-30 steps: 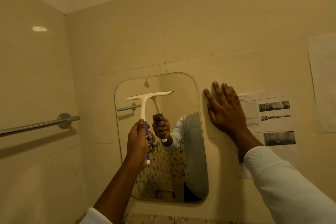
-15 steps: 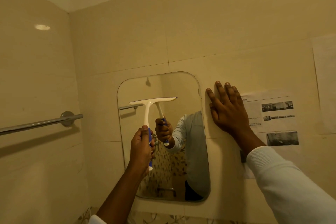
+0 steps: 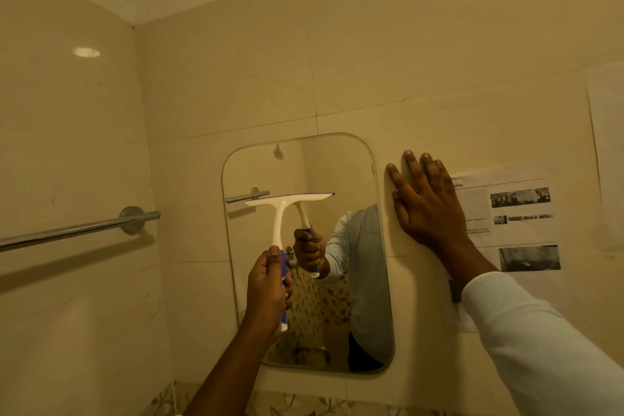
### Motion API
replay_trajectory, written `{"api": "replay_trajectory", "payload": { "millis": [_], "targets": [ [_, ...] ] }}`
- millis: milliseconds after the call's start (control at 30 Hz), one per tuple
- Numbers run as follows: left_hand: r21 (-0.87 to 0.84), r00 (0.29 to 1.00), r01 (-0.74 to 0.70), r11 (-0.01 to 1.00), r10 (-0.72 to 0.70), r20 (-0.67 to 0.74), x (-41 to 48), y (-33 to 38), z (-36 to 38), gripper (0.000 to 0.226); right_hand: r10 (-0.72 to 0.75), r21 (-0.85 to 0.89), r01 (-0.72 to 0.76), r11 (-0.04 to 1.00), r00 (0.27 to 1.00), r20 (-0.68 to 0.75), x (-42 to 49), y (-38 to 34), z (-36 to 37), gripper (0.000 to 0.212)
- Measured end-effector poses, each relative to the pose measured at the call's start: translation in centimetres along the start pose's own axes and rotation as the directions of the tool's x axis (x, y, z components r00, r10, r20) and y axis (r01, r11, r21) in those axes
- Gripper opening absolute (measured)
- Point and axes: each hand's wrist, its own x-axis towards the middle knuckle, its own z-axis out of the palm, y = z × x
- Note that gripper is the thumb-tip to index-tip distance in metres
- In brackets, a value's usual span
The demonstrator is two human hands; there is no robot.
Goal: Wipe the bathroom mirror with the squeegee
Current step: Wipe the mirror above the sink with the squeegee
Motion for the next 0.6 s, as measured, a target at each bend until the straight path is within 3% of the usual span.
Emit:
{"api": "replay_trajectory", "payload": {
  "millis": [600],
  "targets": [
    [0.008, 0.998, 0.063, 0.998, -0.063, -0.032, -2.1, -2.1, -0.7, 0.038, -0.007, 0.0, 0.007, 1.0, 1.0, -0.009, 0.0, 0.2, 0.5, 0.069]
  ]
}}
